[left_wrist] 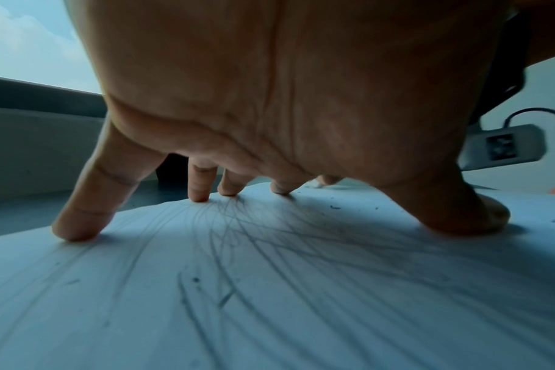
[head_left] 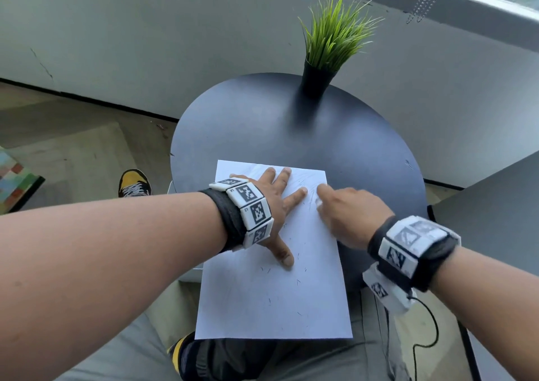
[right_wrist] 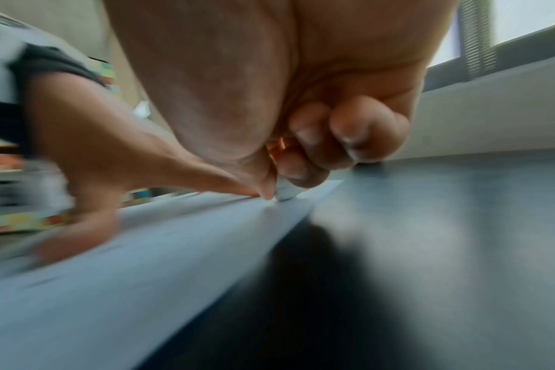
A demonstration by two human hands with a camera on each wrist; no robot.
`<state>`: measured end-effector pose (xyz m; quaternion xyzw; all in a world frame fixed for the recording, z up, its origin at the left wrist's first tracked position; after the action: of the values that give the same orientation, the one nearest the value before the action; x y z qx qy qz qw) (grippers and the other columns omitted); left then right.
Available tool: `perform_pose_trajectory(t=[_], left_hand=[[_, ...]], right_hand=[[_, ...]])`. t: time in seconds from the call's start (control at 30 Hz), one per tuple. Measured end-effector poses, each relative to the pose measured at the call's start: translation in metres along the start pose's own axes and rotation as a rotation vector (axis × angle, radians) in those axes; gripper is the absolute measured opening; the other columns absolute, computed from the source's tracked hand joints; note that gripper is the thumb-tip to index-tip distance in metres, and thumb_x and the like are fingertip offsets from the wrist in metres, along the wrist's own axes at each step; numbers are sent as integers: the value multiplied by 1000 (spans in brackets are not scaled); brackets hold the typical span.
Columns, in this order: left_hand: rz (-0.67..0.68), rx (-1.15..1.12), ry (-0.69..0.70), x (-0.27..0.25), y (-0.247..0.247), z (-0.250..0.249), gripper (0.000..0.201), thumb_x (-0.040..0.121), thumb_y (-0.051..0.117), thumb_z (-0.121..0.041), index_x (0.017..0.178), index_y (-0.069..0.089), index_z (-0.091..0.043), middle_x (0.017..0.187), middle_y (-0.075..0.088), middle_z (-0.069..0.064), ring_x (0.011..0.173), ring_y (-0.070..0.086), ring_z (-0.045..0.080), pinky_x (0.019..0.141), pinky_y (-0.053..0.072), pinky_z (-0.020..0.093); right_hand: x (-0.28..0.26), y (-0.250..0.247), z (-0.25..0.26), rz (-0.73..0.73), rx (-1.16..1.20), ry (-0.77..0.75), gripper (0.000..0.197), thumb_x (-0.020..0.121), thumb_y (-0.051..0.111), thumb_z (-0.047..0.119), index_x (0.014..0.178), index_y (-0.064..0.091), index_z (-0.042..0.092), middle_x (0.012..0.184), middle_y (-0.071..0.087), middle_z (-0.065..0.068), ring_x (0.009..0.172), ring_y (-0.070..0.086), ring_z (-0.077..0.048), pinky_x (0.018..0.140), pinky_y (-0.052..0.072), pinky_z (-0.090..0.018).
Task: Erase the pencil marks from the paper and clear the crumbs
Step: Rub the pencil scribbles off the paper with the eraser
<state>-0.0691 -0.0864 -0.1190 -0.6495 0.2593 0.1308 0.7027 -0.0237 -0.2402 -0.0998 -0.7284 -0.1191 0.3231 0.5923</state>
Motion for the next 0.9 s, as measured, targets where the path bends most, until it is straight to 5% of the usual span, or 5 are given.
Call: perform_pose_trajectory(t=[0.27,0.43,0.57,0.73,0.9], left_hand=[[-8,-3,7,-1,-2,0,142,49,59,-97,152,-21,-39,162,-27,3,151,-11,33,98,31,73],[-23,-26,7,3,3,2,144,45,59,-97,153,-19,-40,162,-27,3,150,-12,34,98,25,78],[-22,-28,13,4,3,2,145,44,57,-98,152,-20,-40,162,-27,2,150,-12,33,97,29,75],[-36,-55,14,1,5,3,146,45,59,-97,154,-17,-36,163,-26,0,151,-12,30,99,22,79],[-51,-60,6,1,5,4,149,43,58,-98,154,-17,-34,163,-24,-3,152,-11,28,99,24,78]], right_hand=[[14,-2,-21,-28,83,120,21,98,32,36,84,25,21,86,58,-14,70,52,-37,64,48,-41],[-10,9,21,48,31,-77,18,99,30,38,106,33,21,92,59,-10,76,55,-37,62,41,-37],[12,0,-12,-27,71,82,19,98,30,36,88,28,20,84,55,-10,69,52,-36,63,48,-39],[-11,8,31,47,-24,-159,18,98,32,37,107,35,22,96,62,-8,80,59,-38,60,43,-37],[23,-7,-10,-30,32,75,17,98,32,34,88,26,21,95,59,-16,74,51,-36,69,50,-42]])
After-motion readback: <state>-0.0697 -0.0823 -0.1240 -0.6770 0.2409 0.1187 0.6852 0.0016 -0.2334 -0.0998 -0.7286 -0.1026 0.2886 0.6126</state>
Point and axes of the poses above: each hand's wrist, its own x-axis towards the middle knuckle, its own y-axis out of the palm, z = x × y, the point moved 3 cm from there along x, towards the middle knuckle
